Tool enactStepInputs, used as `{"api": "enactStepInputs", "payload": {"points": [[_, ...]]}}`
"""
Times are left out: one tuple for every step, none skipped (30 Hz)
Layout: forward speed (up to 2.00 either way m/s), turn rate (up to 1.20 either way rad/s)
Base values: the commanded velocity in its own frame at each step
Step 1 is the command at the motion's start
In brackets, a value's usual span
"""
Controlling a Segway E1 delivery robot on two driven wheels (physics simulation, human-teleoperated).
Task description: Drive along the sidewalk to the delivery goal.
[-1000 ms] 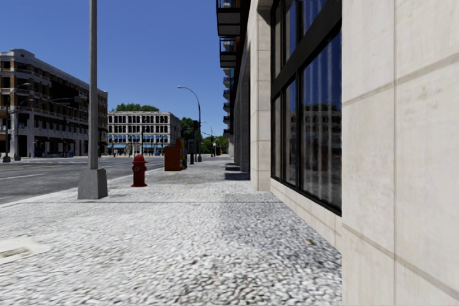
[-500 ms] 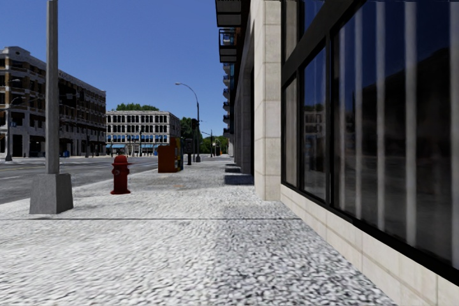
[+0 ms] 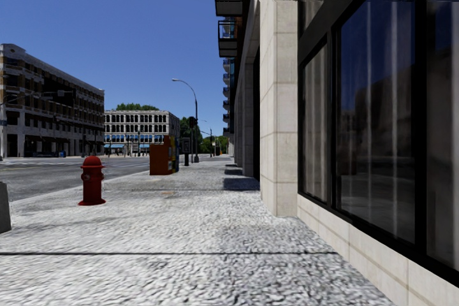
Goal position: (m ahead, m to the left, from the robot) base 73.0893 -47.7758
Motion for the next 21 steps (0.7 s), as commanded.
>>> {"api": "enactStepInputs", "payload": {"points": [[2.00,0.00],[2.00,0.00],[2.00,0.00],[2.00,0.00],[2.00,0.00],[2.00,0.00],[2.00,0.00],[2.00,0.00],[2.00,0.00],[2.00,0.00],[2.00,0.00],[2.00,0.00],[2.00,0.00],[2.00,0.00],[2.00,0.00],[2.00,0.00],[2.00,0.00],[2.00,0.00],[2.00,0.00],[2.00,0.00],[2.00,0.00]]}}
